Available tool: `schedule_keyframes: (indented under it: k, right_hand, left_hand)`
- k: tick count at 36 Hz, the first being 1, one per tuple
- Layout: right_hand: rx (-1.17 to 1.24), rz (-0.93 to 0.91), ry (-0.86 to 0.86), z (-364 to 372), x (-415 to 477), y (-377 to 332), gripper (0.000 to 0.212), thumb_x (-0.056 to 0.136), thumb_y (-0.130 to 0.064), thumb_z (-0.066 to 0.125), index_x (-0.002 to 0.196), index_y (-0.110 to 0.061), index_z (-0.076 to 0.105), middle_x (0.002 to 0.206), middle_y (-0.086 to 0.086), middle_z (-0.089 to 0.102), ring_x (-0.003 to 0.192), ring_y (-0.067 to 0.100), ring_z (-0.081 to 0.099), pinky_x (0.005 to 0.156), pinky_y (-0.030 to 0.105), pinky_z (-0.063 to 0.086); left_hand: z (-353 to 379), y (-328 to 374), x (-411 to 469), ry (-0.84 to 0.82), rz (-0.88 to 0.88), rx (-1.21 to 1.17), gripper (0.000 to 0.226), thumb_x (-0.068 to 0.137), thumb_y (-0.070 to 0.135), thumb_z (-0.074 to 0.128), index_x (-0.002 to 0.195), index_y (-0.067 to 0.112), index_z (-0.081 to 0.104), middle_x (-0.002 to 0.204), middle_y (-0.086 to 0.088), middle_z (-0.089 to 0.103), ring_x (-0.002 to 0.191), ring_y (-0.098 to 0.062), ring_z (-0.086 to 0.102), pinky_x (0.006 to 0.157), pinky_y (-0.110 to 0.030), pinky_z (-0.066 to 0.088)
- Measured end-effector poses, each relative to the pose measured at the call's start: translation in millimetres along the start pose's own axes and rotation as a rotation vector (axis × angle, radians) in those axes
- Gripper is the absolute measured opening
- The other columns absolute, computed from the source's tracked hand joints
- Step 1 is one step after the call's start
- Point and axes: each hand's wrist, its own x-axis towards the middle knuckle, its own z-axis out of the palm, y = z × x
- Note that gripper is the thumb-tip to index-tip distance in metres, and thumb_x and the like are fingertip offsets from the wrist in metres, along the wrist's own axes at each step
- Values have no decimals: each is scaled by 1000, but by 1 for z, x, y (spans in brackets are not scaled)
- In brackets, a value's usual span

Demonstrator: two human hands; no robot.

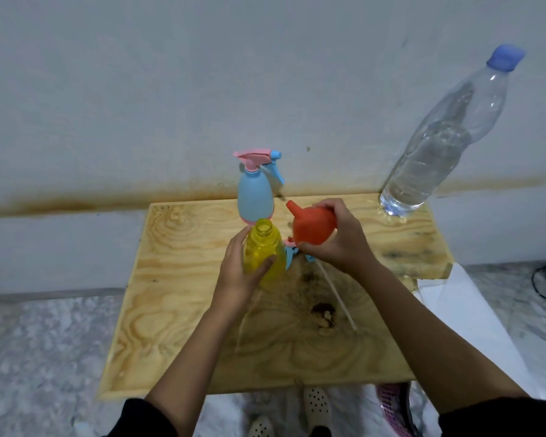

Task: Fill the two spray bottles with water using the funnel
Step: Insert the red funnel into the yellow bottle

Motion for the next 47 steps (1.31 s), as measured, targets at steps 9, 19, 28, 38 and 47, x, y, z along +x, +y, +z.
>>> schedule_keyframes:
  k: [9,19,28,38,47]
  right_hand:
    - [-113,-126,-128,-6,-3,-40,76,61,-29,87,126,-13,51,124,4,51,111,12,46,92,19,37]
    - [-330,-109,-276,-15,5,-73,67,73,-43,74,129,-25,42,125,-2,41,117,12,31,92,30,39]
    - [-570,-218,-297,-14,15,-90,63,73,-48,66,127,-27,42,118,1,46,110,18,35,88,33,33]
    - [-620,-252,-306,0,27,-100,84,76,-64,49,148,-32,18,135,1,43,120,21,31,89,34,23]
    - [-461,-188,-342,27,27,-97,79,84,-61,53,148,-26,21,156,-2,21,140,20,20,108,41,29]
  left_hand:
    - [-5,-9,1,-57,20,7,66,78,48,70,135,34,40,131,10,51,119,-7,50,97,-40,49]
    - [-7,-7,-1,-82,39,-42,59,80,38,66,131,39,37,128,11,48,115,-2,49,95,-28,47]
    - [-7,-8,0,-81,60,-61,60,81,33,67,133,38,37,129,13,48,117,7,46,89,-13,40]
    - [-4,-15,3,-80,76,-61,61,84,30,68,133,39,33,132,17,41,115,23,35,88,0,31]
    - [-2,-16,5,-83,69,-68,62,83,38,66,135,36,32,132,8,46,121,-3,43,100,-24,38]
